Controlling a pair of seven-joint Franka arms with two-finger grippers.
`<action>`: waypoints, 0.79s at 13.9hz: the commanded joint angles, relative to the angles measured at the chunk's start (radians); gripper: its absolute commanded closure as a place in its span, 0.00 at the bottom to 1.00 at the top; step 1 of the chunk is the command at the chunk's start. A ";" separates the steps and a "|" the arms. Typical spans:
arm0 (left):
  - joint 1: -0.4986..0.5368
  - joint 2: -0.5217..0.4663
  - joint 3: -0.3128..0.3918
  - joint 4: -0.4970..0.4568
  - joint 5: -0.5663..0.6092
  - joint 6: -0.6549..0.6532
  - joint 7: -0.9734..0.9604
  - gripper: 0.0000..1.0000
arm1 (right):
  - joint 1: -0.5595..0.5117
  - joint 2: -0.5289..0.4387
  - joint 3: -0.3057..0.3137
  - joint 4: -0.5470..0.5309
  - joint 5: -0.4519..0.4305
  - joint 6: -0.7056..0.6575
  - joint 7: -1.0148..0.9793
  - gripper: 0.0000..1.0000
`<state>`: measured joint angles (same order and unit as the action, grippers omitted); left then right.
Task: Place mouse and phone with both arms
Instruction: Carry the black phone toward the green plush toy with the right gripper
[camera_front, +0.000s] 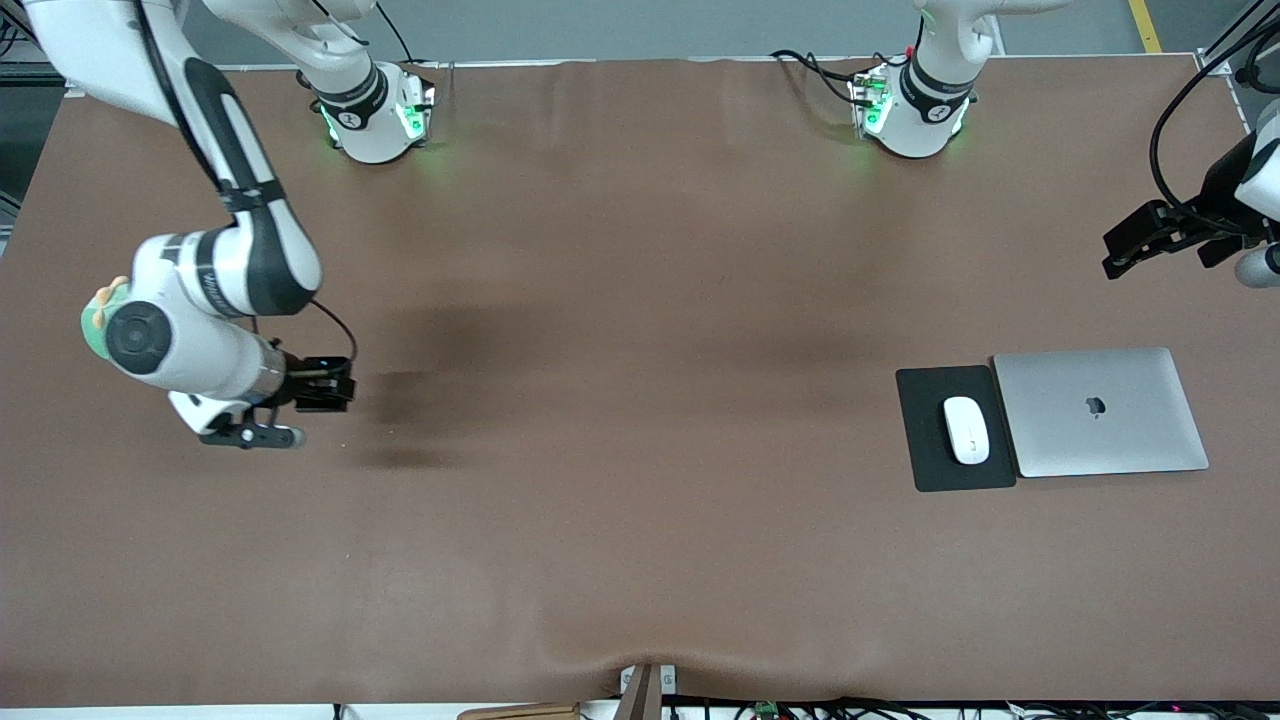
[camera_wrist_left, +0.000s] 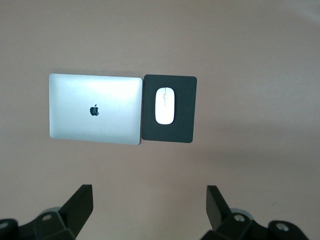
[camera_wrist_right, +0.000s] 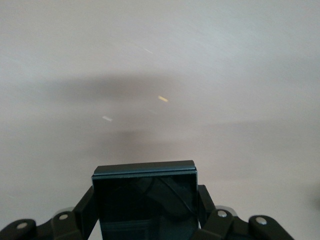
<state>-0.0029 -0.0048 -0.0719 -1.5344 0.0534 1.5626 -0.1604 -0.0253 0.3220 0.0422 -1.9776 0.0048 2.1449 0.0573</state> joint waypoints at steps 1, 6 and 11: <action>-0.003 -0.023 0.011 -0.015 -0.026 -0.009 0.016 0.00 | -0.135 -0.051 0.021 -0.101 -0.005 0.016 -0.152 0.83; -0.003 -0.021 0.011 -0.013 -0.026 -0.007 0.013 0.00 | -0.249 0.049 0.019 -0.104 -0.019 0.108 -0.290 0.82; -0.003 -0.021 0.011 -0.010 -0.024 -0.007 0.002 0.00 | -0.318 0.152 0.019 -0.101 -0.022 0.242 -0.389 0.80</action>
<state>-0.0024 -0.0048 -0.0707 -1.5349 0.0521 1.5626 -0.1604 -0.3046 0.4527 0.0408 -2.0871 0.0006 2.3678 -0.3045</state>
